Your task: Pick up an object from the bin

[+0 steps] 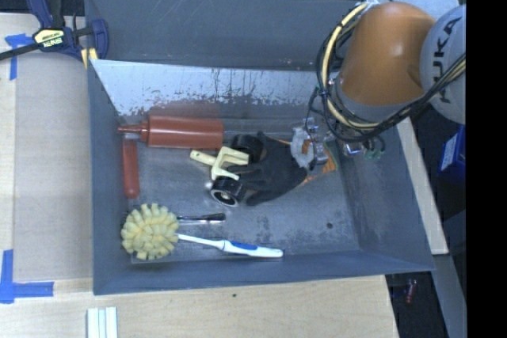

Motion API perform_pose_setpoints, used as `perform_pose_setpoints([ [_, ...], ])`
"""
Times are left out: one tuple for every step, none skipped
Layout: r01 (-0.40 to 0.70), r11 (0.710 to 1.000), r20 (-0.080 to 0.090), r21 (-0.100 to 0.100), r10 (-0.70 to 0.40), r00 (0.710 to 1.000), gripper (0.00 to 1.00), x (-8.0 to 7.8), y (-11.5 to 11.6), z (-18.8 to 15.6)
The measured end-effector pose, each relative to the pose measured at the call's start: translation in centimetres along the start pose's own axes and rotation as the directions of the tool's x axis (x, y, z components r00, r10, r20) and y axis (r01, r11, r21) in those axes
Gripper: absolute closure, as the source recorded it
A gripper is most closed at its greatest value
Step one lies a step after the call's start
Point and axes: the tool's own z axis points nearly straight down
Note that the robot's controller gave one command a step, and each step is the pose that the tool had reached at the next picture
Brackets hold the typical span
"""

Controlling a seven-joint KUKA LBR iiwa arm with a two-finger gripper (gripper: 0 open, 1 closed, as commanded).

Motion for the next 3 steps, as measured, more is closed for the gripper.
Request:
perform_pose_setpoints([
  [0.154,0.988,0.005,0.002,-0.154,0.988,1.00,-1.4,-2.5,-4.5],
  [0.154,0.988,0.012,0.004,-0.154,0.988,1.00,-0.4,1.8,0.1],
  [0.239,0.971,0.017,0.012,-0.239,0.971,0.00,-1.0,4.3,2.5],
])
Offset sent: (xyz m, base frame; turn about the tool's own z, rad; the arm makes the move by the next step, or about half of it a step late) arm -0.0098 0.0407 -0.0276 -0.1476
